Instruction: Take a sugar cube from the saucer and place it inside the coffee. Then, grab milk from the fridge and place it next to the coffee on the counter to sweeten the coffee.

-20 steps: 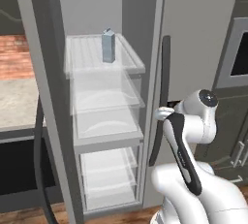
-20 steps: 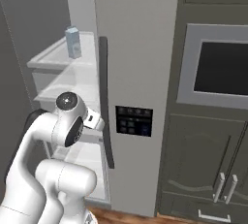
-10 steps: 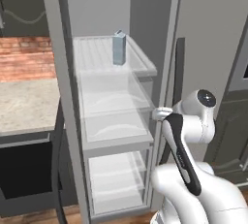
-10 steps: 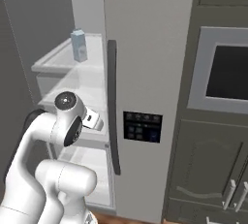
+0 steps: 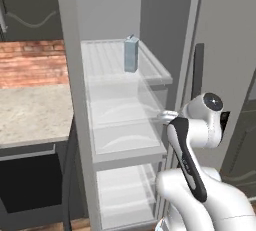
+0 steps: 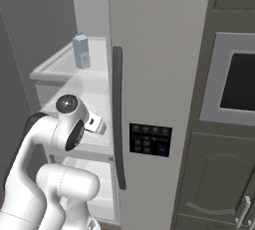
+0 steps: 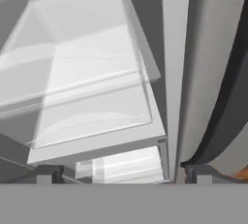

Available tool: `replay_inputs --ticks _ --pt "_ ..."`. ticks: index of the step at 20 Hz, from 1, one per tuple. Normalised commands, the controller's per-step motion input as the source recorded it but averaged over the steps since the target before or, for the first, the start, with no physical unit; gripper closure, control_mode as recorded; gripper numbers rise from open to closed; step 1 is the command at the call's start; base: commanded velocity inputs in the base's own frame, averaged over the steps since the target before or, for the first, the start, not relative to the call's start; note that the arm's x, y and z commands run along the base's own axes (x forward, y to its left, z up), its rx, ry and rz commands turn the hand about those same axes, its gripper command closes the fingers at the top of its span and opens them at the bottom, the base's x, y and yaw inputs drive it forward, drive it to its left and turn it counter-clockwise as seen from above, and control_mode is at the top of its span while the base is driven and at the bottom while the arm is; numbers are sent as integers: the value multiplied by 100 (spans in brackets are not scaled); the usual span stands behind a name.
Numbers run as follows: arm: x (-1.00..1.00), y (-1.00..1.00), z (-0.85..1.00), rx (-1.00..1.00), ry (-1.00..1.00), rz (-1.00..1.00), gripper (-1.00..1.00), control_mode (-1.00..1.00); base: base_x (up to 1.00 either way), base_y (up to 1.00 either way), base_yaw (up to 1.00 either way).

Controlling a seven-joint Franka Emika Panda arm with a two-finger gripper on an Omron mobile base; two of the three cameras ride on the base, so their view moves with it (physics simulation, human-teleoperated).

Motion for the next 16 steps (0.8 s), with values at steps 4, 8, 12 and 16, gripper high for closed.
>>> replay_inputs --ticks 4,8,12,16 --pt "0 0 0 0 0 0 -100 100 30 33 1" --pt "0 0 0 0 0 0 -100 100 11 37 0" --pt "0 0 0 0 0 0 -100 100 12 40 0" --pt "0 0 0 0 0 0 -100 100 33 36 0"
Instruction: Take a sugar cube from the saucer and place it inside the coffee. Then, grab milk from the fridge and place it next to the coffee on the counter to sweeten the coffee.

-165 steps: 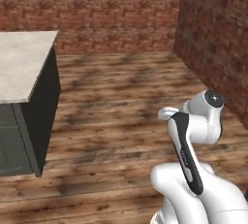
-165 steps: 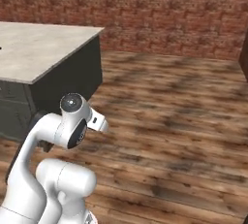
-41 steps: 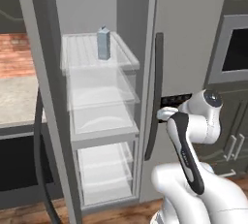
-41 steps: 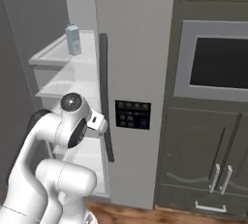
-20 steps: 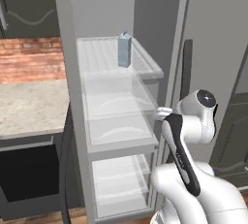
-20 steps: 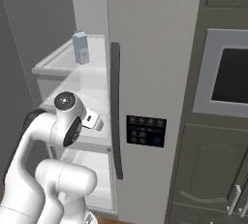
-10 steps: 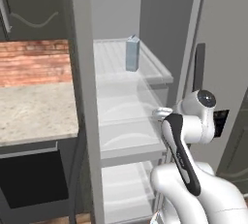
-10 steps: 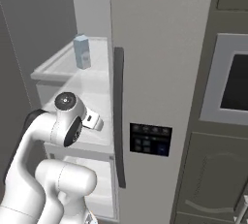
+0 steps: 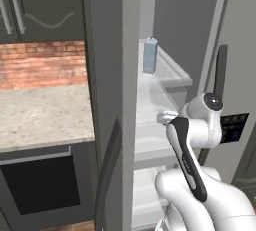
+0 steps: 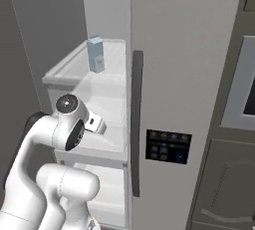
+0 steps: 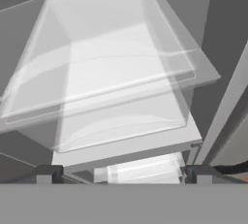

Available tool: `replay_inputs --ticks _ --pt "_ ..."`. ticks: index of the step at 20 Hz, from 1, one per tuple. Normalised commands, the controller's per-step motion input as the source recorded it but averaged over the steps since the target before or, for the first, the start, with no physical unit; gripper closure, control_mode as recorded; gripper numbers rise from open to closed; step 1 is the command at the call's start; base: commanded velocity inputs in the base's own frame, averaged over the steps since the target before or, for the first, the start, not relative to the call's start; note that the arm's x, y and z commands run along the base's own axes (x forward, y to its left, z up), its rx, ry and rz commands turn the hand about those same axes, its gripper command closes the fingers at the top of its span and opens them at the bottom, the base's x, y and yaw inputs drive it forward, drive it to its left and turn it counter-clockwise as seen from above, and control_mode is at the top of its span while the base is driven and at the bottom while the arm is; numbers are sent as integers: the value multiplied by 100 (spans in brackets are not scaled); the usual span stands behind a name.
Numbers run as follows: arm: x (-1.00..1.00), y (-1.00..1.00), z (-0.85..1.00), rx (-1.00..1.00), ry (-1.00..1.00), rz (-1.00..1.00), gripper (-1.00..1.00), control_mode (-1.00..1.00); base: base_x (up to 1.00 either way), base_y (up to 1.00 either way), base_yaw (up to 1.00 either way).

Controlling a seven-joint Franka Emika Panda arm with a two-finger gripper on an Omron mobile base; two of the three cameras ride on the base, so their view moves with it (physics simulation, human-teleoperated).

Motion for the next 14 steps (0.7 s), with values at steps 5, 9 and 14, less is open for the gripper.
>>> replay_inputs --ticks 5,9,14 --pt "0 0 0 0 0 0 -100 100 41 32 0" --pt "0 0 0 0 0 0 -100 100 54 12 0" --pt "7 2 36 -1 -2 -2 -100 -100 18 6 0"
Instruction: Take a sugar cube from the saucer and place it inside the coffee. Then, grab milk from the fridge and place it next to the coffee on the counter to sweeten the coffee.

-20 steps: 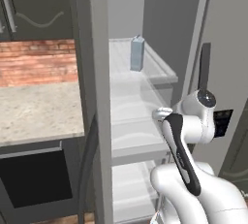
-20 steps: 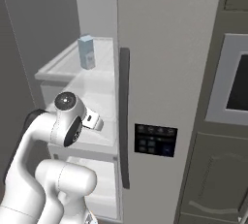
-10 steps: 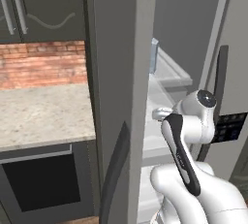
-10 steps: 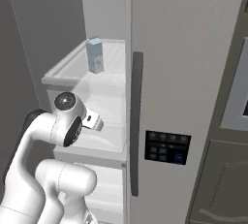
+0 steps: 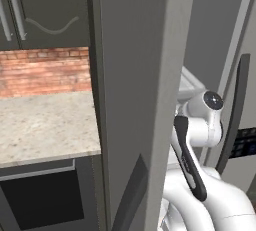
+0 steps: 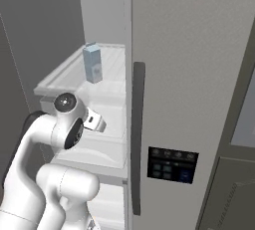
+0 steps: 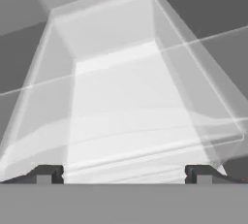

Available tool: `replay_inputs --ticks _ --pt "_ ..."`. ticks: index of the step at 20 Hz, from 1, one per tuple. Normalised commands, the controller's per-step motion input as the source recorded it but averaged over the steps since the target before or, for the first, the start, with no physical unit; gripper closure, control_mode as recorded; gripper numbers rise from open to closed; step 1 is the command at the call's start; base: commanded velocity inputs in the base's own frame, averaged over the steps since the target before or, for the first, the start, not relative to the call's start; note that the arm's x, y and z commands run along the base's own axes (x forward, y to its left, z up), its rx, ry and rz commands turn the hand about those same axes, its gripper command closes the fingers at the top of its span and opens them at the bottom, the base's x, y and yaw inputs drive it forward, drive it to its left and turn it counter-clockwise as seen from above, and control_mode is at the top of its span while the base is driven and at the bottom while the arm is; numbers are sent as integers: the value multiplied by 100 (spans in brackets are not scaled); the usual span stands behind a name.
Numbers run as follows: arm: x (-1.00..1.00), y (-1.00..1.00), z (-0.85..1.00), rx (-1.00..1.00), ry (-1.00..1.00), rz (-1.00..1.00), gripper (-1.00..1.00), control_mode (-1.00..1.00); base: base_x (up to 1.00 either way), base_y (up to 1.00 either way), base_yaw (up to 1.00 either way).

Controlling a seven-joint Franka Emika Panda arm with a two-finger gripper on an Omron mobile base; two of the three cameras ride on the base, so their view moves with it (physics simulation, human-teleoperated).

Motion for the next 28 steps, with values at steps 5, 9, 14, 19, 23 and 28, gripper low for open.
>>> replay_inputs --ticks 5,9,14,19,23,28 --pt "9 4 100 -5 -9 -9 -100 -100 0 0 0" --pt "17 1 100 -6 -5 -5 -100 -100 0 0 0" --pt "25 0 100 -3 -1 -8 -100 -100 0 0 0" --pt "16 1 53 -1 -3 0 -100 -100 0 0 0" --pt "0 9 7 -7 -17 0 -100 -100 0 0 0" --pt "3 3 -7 -6 -5 0 -100 -100 0 0 0"
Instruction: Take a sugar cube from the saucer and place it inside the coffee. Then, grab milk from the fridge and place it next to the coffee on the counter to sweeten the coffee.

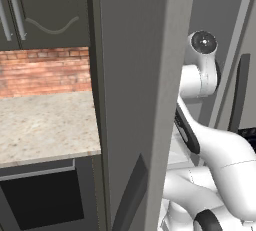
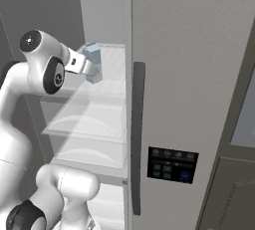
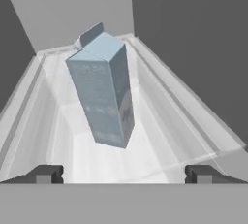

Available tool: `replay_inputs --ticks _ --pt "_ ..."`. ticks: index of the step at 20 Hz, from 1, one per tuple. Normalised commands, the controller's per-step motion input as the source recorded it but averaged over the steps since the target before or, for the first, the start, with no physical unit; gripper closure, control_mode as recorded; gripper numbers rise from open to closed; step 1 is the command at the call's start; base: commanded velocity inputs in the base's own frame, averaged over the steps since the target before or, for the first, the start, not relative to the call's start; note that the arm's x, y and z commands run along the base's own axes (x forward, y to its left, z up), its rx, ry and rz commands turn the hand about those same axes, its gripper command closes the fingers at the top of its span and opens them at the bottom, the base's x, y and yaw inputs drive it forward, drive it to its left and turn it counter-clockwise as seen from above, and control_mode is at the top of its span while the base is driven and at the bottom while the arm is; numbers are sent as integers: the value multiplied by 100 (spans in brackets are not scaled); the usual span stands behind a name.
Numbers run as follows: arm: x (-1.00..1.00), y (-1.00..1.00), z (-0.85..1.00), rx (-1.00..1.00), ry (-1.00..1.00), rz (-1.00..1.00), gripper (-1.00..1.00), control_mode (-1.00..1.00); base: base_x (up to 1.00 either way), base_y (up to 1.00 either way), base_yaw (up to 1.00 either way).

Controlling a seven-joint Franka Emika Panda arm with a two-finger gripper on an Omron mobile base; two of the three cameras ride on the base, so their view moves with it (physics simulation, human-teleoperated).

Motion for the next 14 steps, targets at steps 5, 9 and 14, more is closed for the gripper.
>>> replay_inputs --ticks 5,9,14 --pt "28 14 -1 -6 -1 0 -100 -100 0 0 0" --pt "32 6 0 0 0 0 -100 -100 0 0 0" --pt "30 0 0 0 0 0 -100 -100 0 0 0"
